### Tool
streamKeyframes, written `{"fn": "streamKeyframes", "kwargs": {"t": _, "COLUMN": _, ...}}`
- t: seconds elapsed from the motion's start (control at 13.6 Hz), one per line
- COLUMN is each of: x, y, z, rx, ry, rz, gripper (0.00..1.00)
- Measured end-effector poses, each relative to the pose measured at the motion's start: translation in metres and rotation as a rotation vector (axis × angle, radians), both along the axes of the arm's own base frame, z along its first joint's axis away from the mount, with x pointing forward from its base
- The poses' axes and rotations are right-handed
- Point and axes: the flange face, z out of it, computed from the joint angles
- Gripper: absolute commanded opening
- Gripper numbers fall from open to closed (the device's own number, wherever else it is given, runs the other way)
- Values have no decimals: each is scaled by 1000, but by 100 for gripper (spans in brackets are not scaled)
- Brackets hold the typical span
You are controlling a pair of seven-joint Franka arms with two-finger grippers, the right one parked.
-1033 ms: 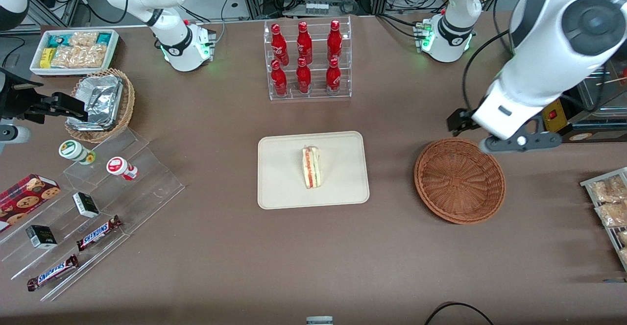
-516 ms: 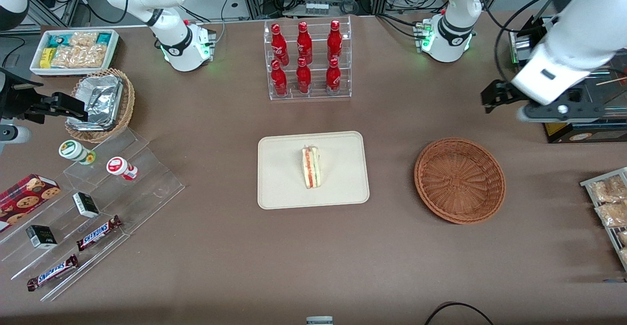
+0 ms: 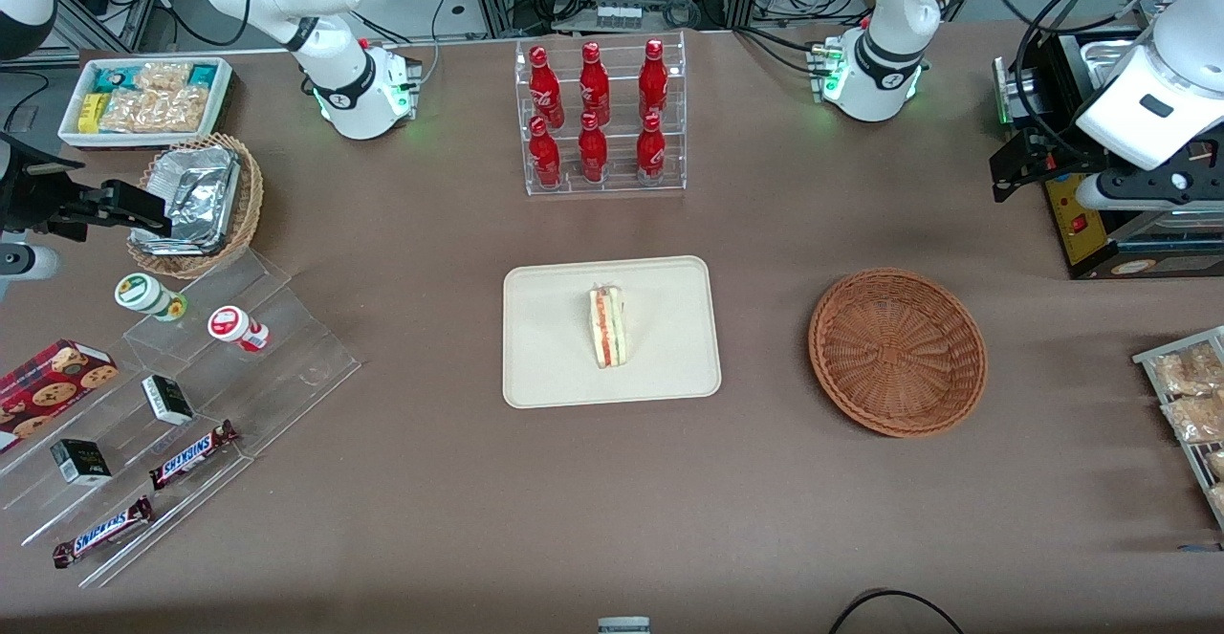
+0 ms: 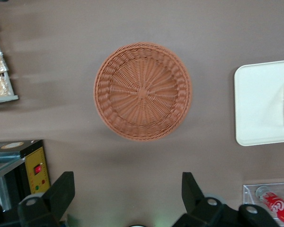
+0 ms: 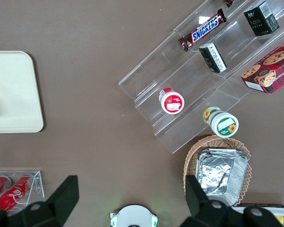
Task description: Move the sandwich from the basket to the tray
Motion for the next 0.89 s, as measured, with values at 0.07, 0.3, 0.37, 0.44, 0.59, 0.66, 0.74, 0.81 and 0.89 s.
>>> {"fn": "streamKeyframes", "kwargs": {"t": 0.07, "x": 7, "y": -2, "z": 2, "rx": -24, "ry": 11, "rz": 0, "gripper": 100}}
{"fn": "streamKeyframes", "kwargs": {"t": 0.3, "x": 27, "y": 0, "z": 4, "rx": -37, "ry": 13, "rz": 7, "gripper": 100}}
{"fn": "streamKeyframes", "kwargs": {"t": 0.37, "x": 30, "y": 3, "z": 4, "rx": -15, "ry": 9, "rz": 9, "gripper": 100}}
{"fn": "streamKeyframes", "kwargs": {"t": 0.44, "x": 31, "y": 5, "z": 4, "rx": 6, "ry": 5, "rz": 10, "gripper": 100}}
{"fn": "streamKeyframes", "kwargs": {"t": 0.59, "x": 31, "y": 6, "z": 7, "rx": 14, "ry": -2, "rz": 10, "gripper": 100}}
{"fn": "streamKeyframes", "kwargs": {"t": 0.66, "x": 30, "y": 6, "z": 9, "rx": 15, "ry": -3, "rz": 10, "gripper": 100}}
{"fn": "streamKeyframes", "kwargs": {"t": 0.74, "x": 28, "y": 7, "z": 10, "rx": 18, "ry": -4, "rz": 10, "gripper": 100}}
{"fn": "streamKeyframes", "kwargs": {"t": 0.81, "x": 24, "y": 8, "z": 12, "rx": 20, "ry": -5, "rz": 11, "gripper": 100}}
{"fn": "streamKeyframes", "kwargs": {"t": 0.89, "x": 19, "y": 9, "z": 14, "rx": 23, "ry": -6, "rz": 13, "gripper": 100}}
